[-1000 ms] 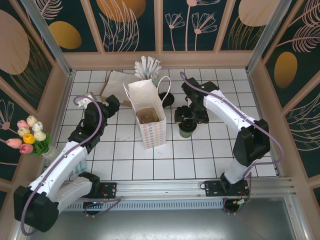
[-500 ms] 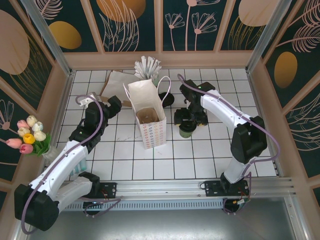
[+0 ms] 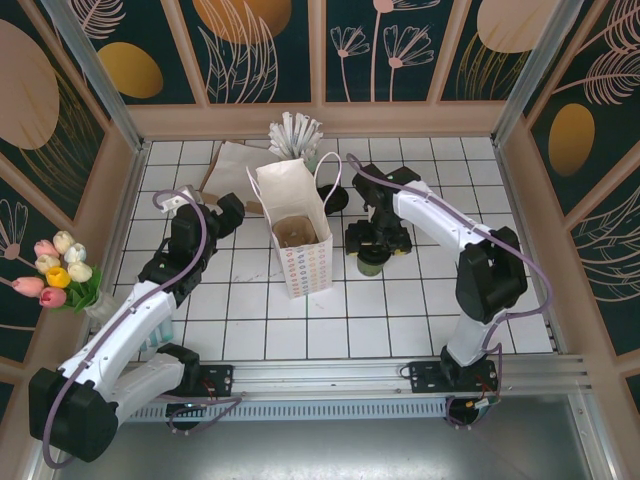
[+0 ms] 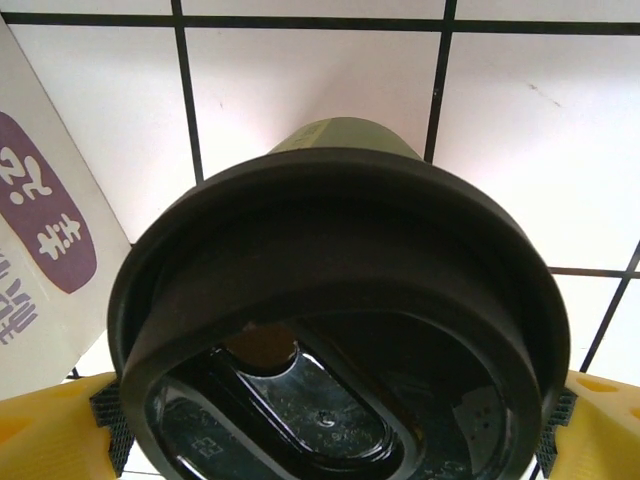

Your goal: Pack the takeout coffee

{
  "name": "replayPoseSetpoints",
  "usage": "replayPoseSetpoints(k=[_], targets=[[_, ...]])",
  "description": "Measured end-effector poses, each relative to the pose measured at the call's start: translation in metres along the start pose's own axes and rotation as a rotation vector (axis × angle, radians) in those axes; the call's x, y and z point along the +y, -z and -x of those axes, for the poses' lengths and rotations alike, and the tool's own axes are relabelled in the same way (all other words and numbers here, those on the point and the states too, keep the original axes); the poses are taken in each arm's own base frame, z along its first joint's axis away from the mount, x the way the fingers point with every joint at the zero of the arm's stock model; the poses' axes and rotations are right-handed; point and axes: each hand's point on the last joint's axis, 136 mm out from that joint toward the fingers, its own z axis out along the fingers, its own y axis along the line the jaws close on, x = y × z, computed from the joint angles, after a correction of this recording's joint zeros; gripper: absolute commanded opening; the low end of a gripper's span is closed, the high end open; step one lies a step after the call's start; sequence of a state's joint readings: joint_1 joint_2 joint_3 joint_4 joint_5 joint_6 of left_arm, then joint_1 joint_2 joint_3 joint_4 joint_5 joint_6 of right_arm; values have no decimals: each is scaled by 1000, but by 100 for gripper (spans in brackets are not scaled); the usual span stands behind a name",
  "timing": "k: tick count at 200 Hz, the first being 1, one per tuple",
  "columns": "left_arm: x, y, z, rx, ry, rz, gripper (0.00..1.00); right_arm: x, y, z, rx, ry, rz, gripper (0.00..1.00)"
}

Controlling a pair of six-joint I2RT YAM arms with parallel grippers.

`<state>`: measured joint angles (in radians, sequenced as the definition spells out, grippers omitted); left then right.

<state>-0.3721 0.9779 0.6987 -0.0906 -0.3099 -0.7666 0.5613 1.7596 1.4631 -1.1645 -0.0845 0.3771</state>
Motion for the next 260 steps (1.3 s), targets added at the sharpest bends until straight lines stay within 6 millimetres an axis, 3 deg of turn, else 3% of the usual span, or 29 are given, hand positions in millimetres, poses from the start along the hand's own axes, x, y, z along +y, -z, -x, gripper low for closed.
replayPoseSetpoints(k=[72, 142, 260], targets=[[4, -1, -4, 10, -8, 9, 98, -8, -12, 0, 36, 0, -66, 99], [4, -1, -5, 13, -14, 13, 99, -2, -8, 11, 22, 16, -85, 99], [6, -2, -7, 20, -23, 19, 98, -5, -13, 5, 45, 16, -96, 98]])
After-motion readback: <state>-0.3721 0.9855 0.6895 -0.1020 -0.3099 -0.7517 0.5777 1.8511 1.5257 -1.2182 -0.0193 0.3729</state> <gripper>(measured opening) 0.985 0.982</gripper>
